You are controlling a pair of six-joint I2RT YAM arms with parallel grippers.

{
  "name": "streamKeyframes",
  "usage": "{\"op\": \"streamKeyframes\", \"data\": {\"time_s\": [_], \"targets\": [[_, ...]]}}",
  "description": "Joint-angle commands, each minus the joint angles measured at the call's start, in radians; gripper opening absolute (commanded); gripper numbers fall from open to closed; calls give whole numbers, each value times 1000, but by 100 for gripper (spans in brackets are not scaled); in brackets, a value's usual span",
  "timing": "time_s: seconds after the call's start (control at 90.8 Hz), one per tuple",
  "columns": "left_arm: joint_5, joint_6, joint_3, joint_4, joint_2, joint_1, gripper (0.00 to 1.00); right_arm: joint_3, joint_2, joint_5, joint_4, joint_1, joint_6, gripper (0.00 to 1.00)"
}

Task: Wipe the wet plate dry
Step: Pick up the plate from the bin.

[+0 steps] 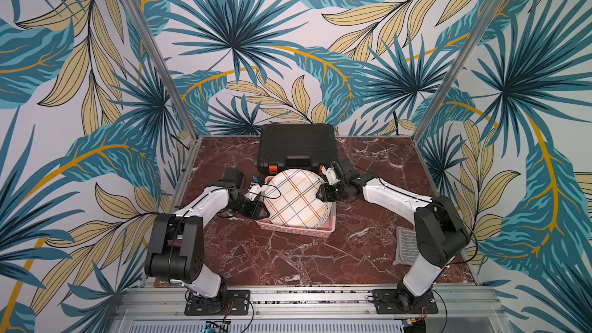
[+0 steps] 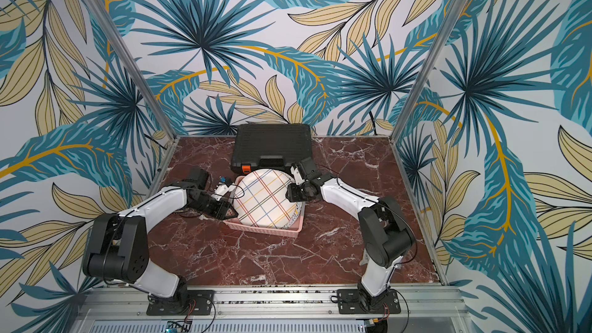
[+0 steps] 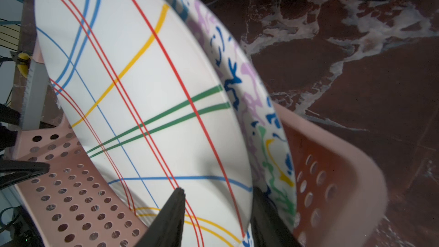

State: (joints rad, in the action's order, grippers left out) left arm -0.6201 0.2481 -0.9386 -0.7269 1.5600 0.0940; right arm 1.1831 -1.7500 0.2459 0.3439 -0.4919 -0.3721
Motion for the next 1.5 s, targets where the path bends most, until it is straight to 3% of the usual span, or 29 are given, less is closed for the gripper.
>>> {"op": "streamKeyframes", "data": {"time_s": [0.0,0.341,0.639,1.013,1.179,1.399,1.487], "targets": [[-32,6,-14,9,9,7,51,-56,6,156,-105,-3,-55,43],[-40,5,-13,11,10,9,49,-94,-8,338,-297,13,-111,29],[-40,3,-14,9,4,9,49,-97,-22,387,-368,20,-138,21],[-27,-4,-20,12,-7,9,49,-99,-25,399,-375,22,-79,19],[7,-19,-19,30,-45,9,50,-102,-3,365,-382,23,-80,1],[53,-4,-8,56,-176,8,78,-85,82,335,-322,24,-30,0],[73,28,-13,48,-235,8,96,-67,106,343,-289,24,-19,0]]}}
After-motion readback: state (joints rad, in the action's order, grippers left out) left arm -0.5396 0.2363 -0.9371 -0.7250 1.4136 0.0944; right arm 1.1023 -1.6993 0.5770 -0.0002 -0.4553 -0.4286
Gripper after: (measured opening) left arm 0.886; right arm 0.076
